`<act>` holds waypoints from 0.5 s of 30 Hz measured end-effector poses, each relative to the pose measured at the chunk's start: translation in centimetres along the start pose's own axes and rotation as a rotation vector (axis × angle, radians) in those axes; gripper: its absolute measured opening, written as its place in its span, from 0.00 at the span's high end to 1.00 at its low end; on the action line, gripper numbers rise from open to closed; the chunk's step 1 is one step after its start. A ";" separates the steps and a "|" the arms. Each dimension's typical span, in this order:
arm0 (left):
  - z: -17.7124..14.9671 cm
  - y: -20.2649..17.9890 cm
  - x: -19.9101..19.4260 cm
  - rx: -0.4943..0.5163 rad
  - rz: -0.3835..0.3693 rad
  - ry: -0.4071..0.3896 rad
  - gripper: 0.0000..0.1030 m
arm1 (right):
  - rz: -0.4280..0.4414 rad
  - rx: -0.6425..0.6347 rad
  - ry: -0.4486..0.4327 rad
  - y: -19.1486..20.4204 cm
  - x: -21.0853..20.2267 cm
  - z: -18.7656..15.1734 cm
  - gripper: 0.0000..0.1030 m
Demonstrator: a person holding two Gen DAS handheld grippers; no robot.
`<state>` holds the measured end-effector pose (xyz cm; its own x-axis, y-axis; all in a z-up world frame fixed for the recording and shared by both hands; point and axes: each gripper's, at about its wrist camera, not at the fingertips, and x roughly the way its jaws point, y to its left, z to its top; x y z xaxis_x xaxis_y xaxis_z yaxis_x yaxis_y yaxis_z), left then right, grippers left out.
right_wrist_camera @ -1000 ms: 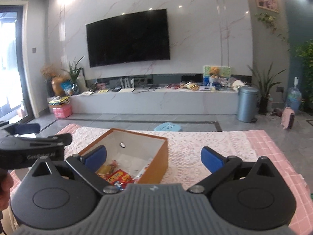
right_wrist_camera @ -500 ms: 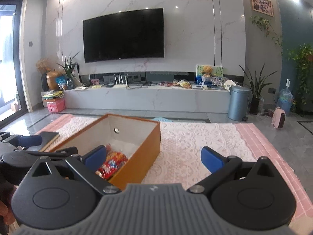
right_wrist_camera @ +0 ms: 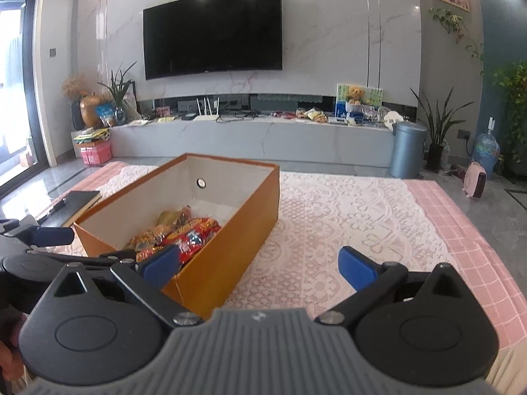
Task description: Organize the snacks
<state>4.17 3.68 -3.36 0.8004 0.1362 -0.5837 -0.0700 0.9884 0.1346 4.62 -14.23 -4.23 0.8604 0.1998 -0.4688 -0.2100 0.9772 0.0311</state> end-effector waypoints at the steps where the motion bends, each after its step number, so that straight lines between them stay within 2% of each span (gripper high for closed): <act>1: 0.0 0.1 0.0 -0.002 -0.002 0.004 0.08 | 0.003 0.002 0.009 0.0 0.2 -0.1 0.03; 4: 0.0 0.1 0.1 -0.002 0.000 0.018 0.08 | 0.007 0.003 0.029 0.0 0.7 -0.2 0.03; 15: 0.1 0.5 -0.1 -0.012 -0.008 0.023 0.08 | -0.007 -0.006 0.019 0.5 0.3 -0.1 0.03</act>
<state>4.12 4.15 -3.09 0.7871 0.1293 -0.6031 -0.0704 0.9902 0.1203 4.77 -13.72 -4.43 0.8528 0.1918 -0.4858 -0.2071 0.9781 0.0226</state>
